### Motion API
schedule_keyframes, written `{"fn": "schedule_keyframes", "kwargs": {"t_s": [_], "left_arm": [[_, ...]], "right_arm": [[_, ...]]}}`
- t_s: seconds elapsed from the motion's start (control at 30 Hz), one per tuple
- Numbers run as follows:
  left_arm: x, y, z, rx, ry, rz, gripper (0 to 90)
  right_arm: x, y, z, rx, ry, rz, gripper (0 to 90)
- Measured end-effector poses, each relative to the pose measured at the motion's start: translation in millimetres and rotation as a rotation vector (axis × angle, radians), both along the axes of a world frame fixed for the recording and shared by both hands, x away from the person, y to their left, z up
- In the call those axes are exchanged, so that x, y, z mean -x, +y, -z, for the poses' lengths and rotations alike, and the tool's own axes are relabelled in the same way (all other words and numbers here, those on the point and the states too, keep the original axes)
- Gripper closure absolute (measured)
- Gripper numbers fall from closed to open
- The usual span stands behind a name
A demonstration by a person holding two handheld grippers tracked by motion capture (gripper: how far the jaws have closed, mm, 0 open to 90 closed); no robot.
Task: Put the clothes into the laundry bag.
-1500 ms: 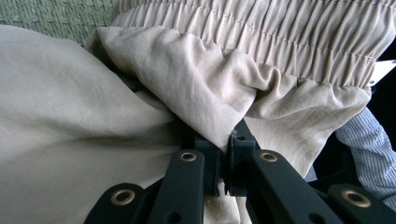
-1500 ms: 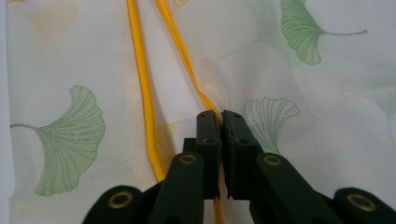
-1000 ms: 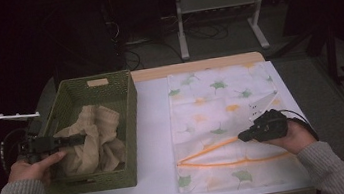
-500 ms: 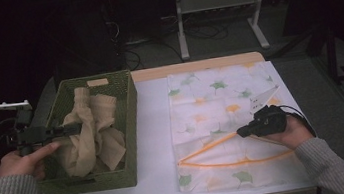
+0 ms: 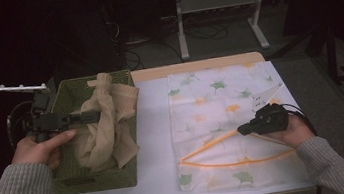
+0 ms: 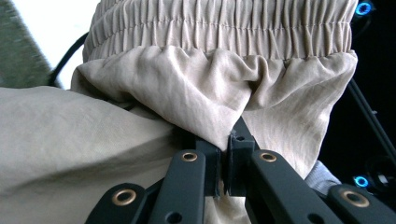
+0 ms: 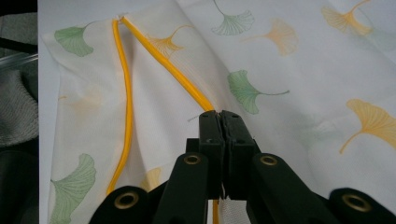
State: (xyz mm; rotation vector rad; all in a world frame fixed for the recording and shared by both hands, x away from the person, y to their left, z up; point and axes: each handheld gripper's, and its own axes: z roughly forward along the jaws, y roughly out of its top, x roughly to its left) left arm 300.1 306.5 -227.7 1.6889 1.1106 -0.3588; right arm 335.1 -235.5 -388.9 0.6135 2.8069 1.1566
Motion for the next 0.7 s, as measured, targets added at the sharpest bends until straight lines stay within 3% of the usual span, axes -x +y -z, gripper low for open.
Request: {"fn": "schedule_keyframes", "kwargs": {"t_s": [0.13, 0.4, 0.7], "left_arm": [[-0.8, -10.1, -4.7, 0.022, -0.009, 0.023, 86.9], [-4.9, -41.6, 2.7, -0.023, 0.006, 0.077, 87.0], [-11.3, -89.5, 7.6, -0.072, 0.015, 0.187, 87.0]], "right_arm": [[-0.5, -0.7, -0.7, -0.01, 0.001, 0.008, 87.3], [-0.6, 0.9, 0.2, -0.008, 0.002, 0.008, 87.3], [-1.9, -0.3, -0.5, -0.024, -0.004, 0.015, 87.3]]}}
